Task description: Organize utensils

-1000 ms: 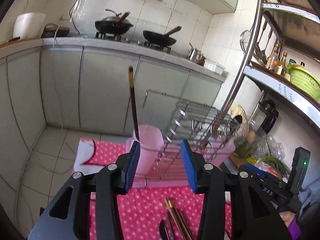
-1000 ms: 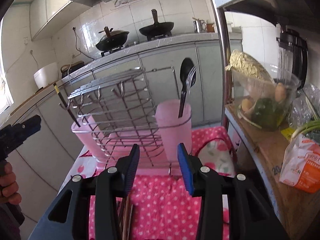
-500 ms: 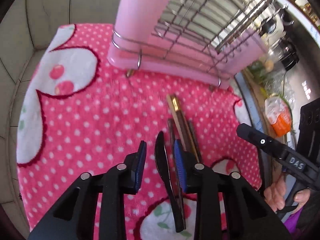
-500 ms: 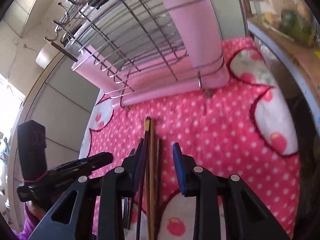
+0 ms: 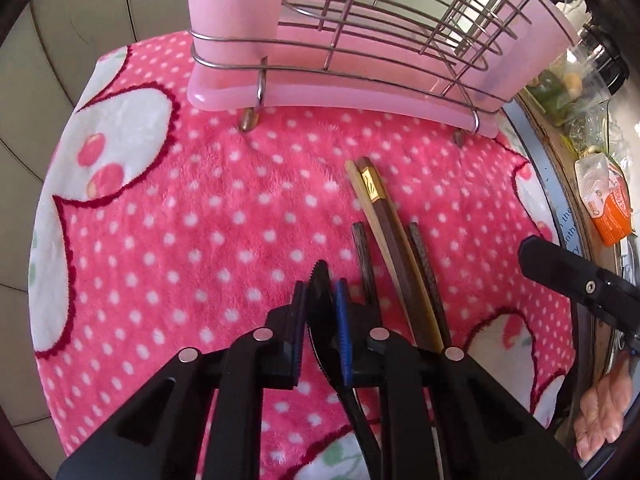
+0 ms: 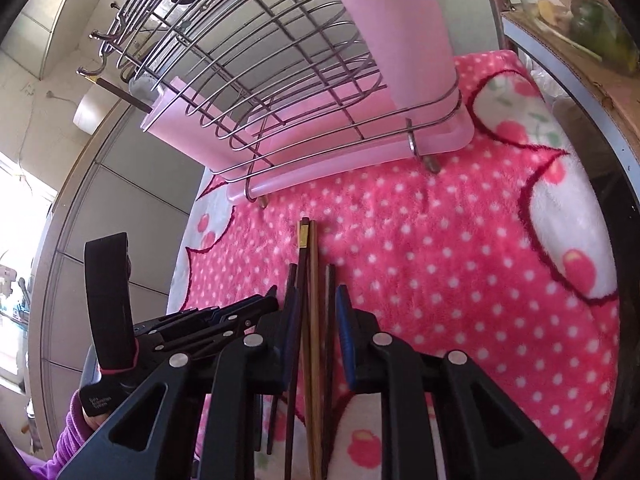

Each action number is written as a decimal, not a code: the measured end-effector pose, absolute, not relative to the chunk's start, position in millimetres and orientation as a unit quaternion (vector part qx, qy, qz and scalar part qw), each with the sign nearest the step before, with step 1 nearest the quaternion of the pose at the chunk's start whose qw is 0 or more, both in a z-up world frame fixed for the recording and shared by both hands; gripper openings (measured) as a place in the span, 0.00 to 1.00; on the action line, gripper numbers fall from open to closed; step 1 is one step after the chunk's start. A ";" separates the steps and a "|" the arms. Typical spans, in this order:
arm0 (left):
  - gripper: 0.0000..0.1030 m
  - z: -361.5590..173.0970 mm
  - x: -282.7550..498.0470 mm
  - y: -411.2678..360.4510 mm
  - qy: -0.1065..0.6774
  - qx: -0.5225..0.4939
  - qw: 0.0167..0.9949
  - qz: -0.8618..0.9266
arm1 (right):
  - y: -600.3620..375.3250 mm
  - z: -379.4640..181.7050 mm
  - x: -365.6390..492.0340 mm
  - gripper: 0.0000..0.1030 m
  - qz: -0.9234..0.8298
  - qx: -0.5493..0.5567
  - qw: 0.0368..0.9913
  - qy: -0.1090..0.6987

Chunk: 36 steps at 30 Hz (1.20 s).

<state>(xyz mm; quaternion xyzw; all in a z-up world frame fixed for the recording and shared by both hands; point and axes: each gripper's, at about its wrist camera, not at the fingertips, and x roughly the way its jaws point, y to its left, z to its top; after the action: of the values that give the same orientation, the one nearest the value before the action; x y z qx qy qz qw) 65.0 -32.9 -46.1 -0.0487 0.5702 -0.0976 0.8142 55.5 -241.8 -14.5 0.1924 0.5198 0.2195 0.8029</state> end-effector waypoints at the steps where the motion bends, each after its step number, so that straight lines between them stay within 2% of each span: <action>1: 0.13 -45.9 64.3 -30.7 0.567 -0.052 0.816 -0.098 | -238.9 -15.0 56.4 0.18 0.223 0.191 0.801 0.522; 13: 0.12 -16.1 53.0 16.5 0.538 -0.106 0.830 -0.100 | -176.8 -39.5 90.9 0.19 0.227 0.127 0.773 0.579; 14: 0.12 -14.9 52.2 18.3 0.536 -0.109 0.831 -0.102 | -172.5 -43.0 93.4 0.19 0.223 0.118 0.770 0.586; 15: 0.01 -14.6 51.3 19.3 0.535 -0.111 0.831 -0.104 | -168.8 -45.8 95.4 0.19 0.220 0.111 0.769 0.590; 16: 0.01 -14.8 51.4 20.9 0.536 -0.116 0.829 -0.108 | -164.5 -48.5 97.6 0.19 0.218 0.102 0.767 0.595; 22: 0.01 -19.5 52.6 21.8 0.534 -0.120 0.829 -0.113 | -153.7 -49.6 101.2 0.18 0.206 0.070 0.775 0.593; 23: 0.01 -21.5 53.0 20.5 0.535 -0.120 0.828 -0.114 | -151.9 -49.2 101.2 0.16 0.206 0.064 0.776 0.592; 24: 0.01 -23.6 53.3 19.8 0.536 -0.122 0.828 -0.113 | -151.0 -48.7 101.0 0.07 0.203 0.059 0.778 0.592; 30: 0.01 -19.6 50.1 26.0 0.525 -0.127 0.834 -0.113 | -160.1 -46.8 97.4 0.06 0.206 0.087 0.784 0.579; 36: 0.00 0.3 45.2 34.6 0.499 -0.136 0.848 -0.113 | -179.9 -21.3 85.1 0.06 0.219 0.114 0.806 0.539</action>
<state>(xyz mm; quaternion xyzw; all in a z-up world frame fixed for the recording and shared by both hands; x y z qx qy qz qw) 45.2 34.6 0.3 -0.1355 0.4991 -0.1128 0.8484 85.1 -179.9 -21.3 0.1137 0.5386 0.2190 0.8056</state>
